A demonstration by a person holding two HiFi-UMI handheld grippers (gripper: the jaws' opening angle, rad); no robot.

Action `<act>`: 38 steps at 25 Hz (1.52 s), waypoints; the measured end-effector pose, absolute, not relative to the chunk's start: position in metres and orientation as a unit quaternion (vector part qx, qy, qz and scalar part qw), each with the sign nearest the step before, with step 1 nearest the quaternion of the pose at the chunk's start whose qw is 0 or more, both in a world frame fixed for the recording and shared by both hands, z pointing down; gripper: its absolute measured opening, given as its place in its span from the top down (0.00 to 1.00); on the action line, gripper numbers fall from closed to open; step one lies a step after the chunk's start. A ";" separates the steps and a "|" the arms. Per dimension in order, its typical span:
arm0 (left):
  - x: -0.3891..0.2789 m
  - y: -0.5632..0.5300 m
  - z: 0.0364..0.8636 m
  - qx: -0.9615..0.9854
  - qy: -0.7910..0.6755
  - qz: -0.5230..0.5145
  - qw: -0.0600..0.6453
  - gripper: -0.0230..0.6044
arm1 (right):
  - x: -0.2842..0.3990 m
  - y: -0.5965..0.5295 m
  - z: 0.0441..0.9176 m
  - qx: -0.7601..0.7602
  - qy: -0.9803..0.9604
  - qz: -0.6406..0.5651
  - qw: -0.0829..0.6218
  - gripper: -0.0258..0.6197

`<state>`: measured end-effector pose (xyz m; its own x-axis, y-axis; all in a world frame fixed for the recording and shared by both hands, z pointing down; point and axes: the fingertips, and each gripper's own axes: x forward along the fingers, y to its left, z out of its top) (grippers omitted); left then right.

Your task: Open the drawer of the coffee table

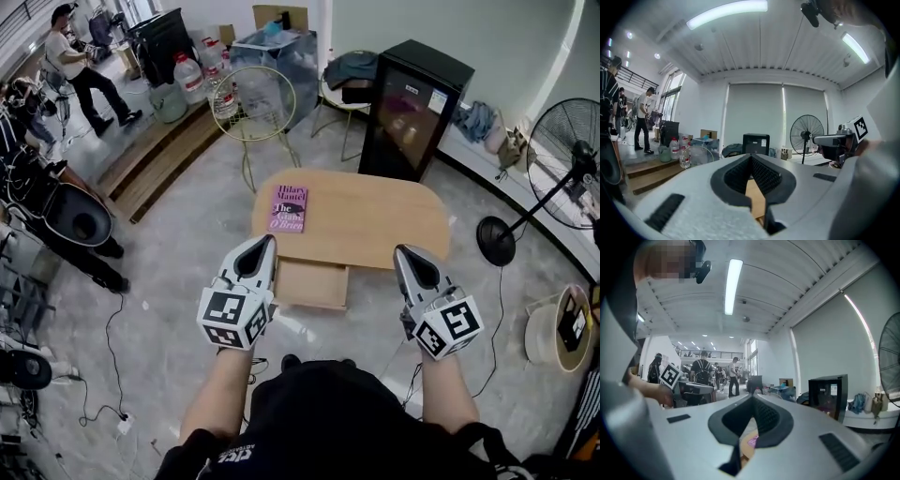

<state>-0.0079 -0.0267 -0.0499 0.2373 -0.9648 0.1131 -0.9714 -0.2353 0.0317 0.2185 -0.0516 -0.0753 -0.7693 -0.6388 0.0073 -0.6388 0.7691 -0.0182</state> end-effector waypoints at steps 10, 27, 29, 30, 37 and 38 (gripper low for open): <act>-0.003 -0.021 -0.037 0.822 -0.566 0.058 0.034 0.95 | 0.187 -0.051 -0.083 0.328 -0.945 -0.013 0.015 0.96; -0.021 -0.017 -0.030 0.805 -0.589 0.061 0.043 0.95 | 0.176 -0.035 -0.068 0.316 -0.948 -0.005 0.032 0.96; -0.021 -0.018 -0.028 0.806 -0.587 0.062 0.046 0.95 | 0.175 -0.035 -0.068 0.314 -0.949 -0.005 0.033 0.96; -0.021 -0.019 -0.028 0.806 -0.587 0.062 0.048 0.95 | 0.174 -0.035 -0.068 0.314 -0.949 -0.005 0.033 0.96; -0.013 -0.025 -0.030 0.807 -0.586 0.061 0.045 0.95 | 0.184 -0.042 -0.068 0.314 -0.949 -0.003 0.032 0.96; -0.011 -0.026 -0.030 0.807 -0.585 0.061 0.045 0.95 | 0.187 -0.043 -0.068 0.315 -0.949 -0.002 0.031 0.96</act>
